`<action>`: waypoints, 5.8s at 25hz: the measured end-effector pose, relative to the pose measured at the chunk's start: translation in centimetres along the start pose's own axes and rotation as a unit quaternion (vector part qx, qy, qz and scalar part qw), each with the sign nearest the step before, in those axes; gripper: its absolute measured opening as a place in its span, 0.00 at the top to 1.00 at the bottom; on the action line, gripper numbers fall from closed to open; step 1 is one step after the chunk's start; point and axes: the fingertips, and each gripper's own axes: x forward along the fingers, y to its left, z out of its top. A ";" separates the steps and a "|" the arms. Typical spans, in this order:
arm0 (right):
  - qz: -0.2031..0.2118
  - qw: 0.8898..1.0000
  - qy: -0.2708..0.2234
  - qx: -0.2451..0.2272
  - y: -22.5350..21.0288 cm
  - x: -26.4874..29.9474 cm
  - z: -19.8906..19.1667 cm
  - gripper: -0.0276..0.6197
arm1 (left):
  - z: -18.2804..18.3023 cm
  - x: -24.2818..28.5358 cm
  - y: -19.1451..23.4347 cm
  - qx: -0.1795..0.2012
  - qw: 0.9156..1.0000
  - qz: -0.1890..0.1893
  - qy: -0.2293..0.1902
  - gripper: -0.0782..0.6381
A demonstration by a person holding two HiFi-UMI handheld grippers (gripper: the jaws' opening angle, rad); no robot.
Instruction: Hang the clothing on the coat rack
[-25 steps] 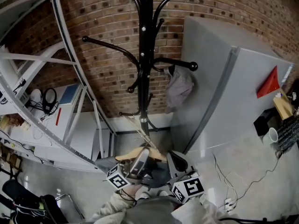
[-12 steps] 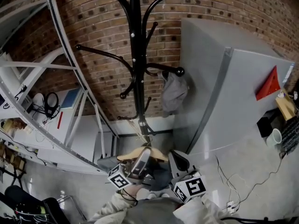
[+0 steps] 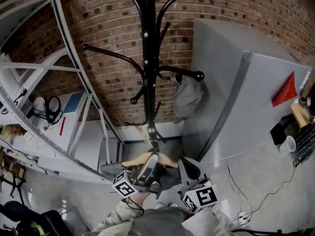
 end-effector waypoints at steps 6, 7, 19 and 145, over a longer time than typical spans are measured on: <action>-0.016 1.000 -0.004 -0.006 -0.7 0.4 0.2 0.92 | 1.9 0.5 0.7 0.008 1.000 -0.008 -0.011 0.74; -0.018 1.000 -0.004 -0.007 -0.8 0.5 0.3 0.92 | 2.3 0.7 0.7 0.010 1.000 -0.008 -0.014 0.74; -0.028 0.999 -0.017 -0.022 -1.5 1.7 1.2 0.92 | 6.2 3.1 1.4 0.027 0.999 -0.029 -0.035 0.74; -0.021 1.000 0.015 -0.003 -4.8 4.6 -1.2 0.92 | 5.9 3.1 12.9 -0.036 0.995 0.060 -0.068 0.69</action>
